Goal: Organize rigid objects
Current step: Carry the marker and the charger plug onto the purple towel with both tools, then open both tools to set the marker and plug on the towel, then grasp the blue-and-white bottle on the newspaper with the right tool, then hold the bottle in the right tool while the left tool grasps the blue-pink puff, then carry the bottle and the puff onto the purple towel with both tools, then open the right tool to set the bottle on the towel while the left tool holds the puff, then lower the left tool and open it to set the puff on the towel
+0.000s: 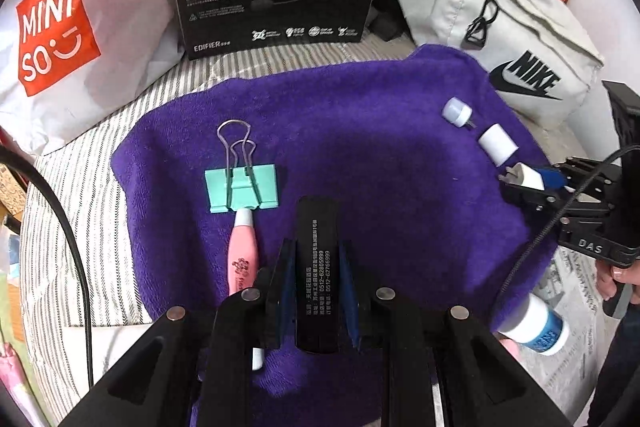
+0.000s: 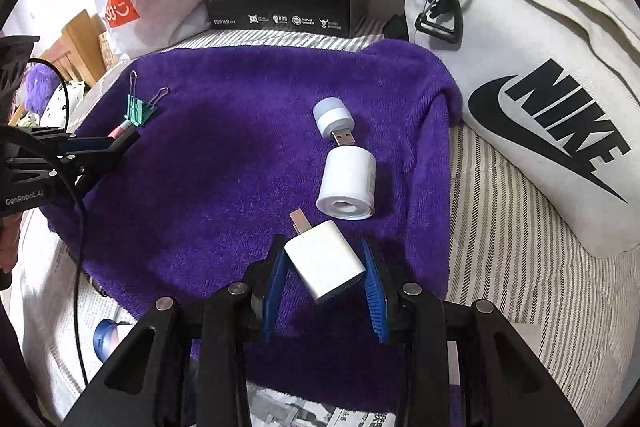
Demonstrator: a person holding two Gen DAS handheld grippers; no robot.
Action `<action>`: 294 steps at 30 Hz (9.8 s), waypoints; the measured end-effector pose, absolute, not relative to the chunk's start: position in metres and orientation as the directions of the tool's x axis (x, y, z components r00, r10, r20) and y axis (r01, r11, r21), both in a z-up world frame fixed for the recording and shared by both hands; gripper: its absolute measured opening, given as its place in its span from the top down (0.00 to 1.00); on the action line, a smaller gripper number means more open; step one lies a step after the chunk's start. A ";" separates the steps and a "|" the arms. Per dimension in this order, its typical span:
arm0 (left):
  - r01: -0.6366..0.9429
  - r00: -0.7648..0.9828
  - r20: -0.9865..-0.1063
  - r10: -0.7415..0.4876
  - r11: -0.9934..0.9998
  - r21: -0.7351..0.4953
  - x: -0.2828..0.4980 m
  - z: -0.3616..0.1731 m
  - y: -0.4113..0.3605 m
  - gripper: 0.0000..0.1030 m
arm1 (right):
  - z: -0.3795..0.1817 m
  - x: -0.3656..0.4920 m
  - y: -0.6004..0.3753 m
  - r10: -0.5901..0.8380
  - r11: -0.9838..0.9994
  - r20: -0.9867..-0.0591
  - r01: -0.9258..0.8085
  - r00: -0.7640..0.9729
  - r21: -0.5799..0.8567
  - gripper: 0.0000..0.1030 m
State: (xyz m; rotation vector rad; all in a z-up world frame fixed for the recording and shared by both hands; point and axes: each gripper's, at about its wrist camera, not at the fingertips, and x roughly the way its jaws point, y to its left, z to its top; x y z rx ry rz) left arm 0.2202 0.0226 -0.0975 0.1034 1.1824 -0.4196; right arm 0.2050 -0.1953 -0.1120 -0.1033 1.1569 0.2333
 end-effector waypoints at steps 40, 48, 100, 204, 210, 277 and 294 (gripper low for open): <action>0.278 0.388 -0.897 -0.211 0.955 -0.104 0.150 -0.054 0.050 0.62 | -0.048 0.113 -0.182 0.255 0.936 -0.871 -0.332 0.420 0.114 0.47; 0.245 0.376 -0.908 -0.186 0.965 -0.096 0.109 -0.057 0.060 0.62 | -0.078 0.097 -0.154 0.243 0.915 -0.903 -0.392 0.355 0.092 0.47; 0.362 0.246 -0.956 -0.161 0.930 -0.064 0.101 -0.095 -0.034 0.59 | -0.093 0.045 -0.264 0.208 0.977 -0.888 -0.135 0.411 0.166 0.65; 0.349 0.315 -0.888 -0.334 0.911 -0.219 0.191 -0.083 0.049 0.80 | -0.114 0.204 -0.167 0.204 0.955 -0.903 -0.281 0.378 0.098 0.65; 0.343 0.322 -0.887 -0.330 0.914 -0.216 0.194 -0.085 0.044 0.80 | -0.115 0.201 -0.169 0.210 0.954 -0.892 -0.283 0.400 0.098 0.65; 0.428 0.357 -0.901 -0.248 0.901 -0.078 0.210 -0.065 -0.018 0.59 | -0.054 0.096 -0.188 0.265 0.940 -0.849 -0.320 0.458 0.120 0.42; 0.286 0.407 -0.892 -0.199 0.955 -0.082 0.122 -0.047 0.064 0.54 | -0.096 0.053 -0.125 0.316 0.883 -0.881 -0.448 0.353 0.138 0.42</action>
